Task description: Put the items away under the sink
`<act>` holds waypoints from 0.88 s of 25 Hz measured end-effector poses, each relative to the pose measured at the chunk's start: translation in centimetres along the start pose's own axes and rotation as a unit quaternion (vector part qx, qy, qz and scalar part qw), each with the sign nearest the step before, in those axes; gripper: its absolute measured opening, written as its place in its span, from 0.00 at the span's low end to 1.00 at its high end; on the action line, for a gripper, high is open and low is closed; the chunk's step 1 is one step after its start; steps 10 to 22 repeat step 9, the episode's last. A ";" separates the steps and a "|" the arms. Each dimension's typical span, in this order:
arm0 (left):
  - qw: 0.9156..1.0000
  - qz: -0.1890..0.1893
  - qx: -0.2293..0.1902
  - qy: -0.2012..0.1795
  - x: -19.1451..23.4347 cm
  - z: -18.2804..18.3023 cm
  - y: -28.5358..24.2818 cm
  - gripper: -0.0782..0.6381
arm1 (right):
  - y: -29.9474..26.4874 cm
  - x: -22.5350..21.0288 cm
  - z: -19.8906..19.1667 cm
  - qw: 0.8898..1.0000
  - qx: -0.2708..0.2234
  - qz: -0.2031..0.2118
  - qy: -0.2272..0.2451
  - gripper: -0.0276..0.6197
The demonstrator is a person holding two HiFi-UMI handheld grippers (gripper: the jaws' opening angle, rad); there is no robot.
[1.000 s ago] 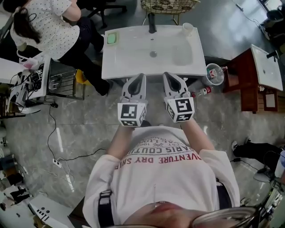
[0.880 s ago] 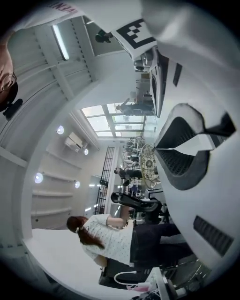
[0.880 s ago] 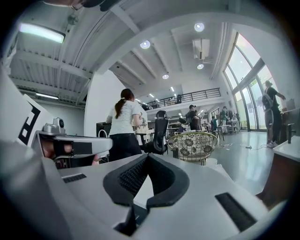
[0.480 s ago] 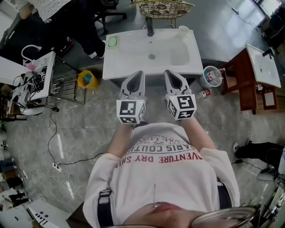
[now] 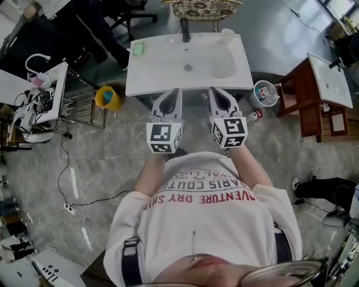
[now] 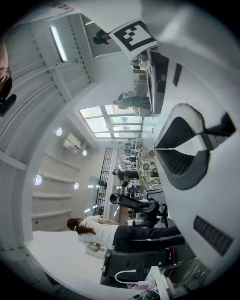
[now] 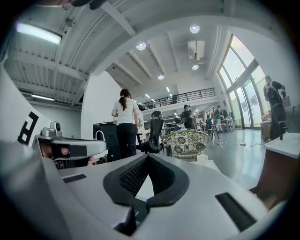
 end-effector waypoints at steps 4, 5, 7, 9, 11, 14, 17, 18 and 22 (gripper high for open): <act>1.000 0.005 -0.001 -0.004 -0.3 0.4 -0.1 0.15 | 0.1 -0.1 0.2 1.000 -0.004 0.006 0.009 0.08; 1.000 0.005 -0.002 -0.004 -0.4 0.5 -0.2 0.15 | 0.0 -0.2 0.3 1.000 -0.005 0.006 0.010 0.08; 1.000 0.006 -0.002 -0.005 -0.5 0.7 -0.2 0.15 | 0.1 -0.2 0.4 1.000 -0.003 0.006 0.011 0.08; 1.000 0.006 0.000 -0.005 -0.7 0.7 0.0 0.15 | 0.2 -0.2 0.3 1.000 -0.001 0.006 0.012 0.08; 1.000 0.006 0.000 -0.005 -0.7 0.7 0.0 0.15 | 0.2 -0.2 0.3 1.000 -0.001 0.006 0.012 0.08; 1.000 0.006 0.000 -0.005 -0.7 0.7 0.0 0.15 | 0.2 -0.2 0.3 1.000 -0.001 0.006 0.012 0.08; 1.000 0.006 0.000 -0.005 -0.7 0.7 0.0 0.15 | 0.2 -0.2 0.3 1.000 -0.001 0.006 0.012 0.08; 1.000 0.006 0.000 -0.005 -0.7 0.7 0.0 0.15 | 0.2 -0.2 0.3 1.000 -0.001 0.006 0.012 0.08; 1.000 0.006 0.000 -0.005 -0.7 0.7 0.0 0.15 | 0.2 -0.2 0.3 1.000 -0.001 0.006 0.012 0.08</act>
Point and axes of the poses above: the fingertips, and each gripper's own axes: y backward along the fingers, x to its left, z out of its top, the point moved 7 cm from there along y, backward along the fingers, and after that the axes turned 2 degrees about z, right-handed, at the moved point
